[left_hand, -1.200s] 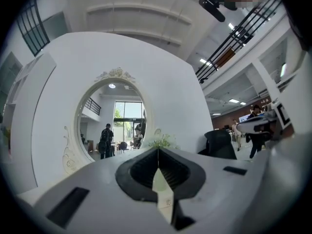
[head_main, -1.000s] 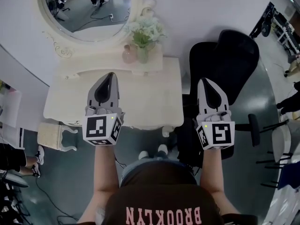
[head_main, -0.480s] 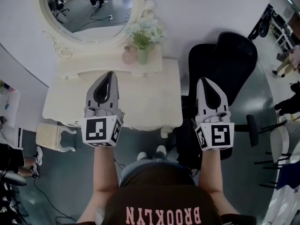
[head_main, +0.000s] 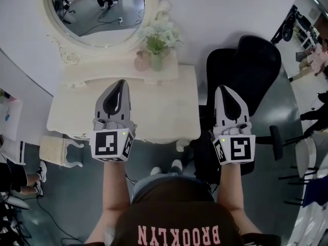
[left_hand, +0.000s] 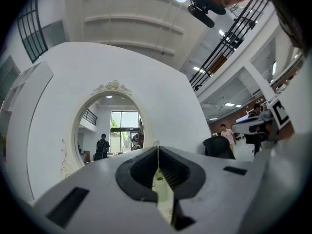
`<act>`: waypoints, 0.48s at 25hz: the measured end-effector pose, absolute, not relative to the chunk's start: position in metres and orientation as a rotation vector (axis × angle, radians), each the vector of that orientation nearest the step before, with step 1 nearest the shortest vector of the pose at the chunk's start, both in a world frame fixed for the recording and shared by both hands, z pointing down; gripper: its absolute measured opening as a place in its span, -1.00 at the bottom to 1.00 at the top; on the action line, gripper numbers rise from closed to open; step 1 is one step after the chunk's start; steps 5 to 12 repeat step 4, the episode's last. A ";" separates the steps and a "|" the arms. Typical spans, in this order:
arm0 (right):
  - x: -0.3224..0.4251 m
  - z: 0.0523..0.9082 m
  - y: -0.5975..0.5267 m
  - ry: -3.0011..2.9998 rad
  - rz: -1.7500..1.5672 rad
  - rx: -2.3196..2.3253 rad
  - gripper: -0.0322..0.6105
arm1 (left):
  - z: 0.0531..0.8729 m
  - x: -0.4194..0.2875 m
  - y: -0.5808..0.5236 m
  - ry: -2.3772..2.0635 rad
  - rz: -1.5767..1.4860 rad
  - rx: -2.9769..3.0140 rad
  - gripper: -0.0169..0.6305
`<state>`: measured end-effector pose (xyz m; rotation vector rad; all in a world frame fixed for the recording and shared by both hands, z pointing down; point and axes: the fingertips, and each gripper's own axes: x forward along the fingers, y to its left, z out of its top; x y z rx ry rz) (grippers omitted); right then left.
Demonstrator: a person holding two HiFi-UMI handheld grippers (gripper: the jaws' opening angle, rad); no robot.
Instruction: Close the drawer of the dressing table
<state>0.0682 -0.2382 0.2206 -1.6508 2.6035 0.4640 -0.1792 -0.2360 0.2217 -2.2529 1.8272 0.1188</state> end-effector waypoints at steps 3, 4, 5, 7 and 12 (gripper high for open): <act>0.070 0.222 -0.239 2.597 0.453 -1.659 -0.90 | 0.221 -0.181 -0.235 1.827 0.124 -2.251 -0.93; 0.070 0.223 -0.239 2.595 0.447 -1.661 -0.90 | 0.221 -0.182 -0.235 1.828 0.125 -2.250 -0.93; 0.070 0.223 -0.239 2.595 0.447 -1.661 -0.90 | 0.221 -0.182 -0.235 1.828 0.125 -2.250 -0.93; 0.070 0.223 -0.239 2.595 0.447 -1.661 -0.90 | 0.221 -0.182 -0.235 1.828 0.125 -2.250 -0.93; 0.070 0.223 -0.239 2.595 0.447 -1.661 -0.90 | 0.221 -0.182 -0.235 1.828 0.125 -2.250 -0.93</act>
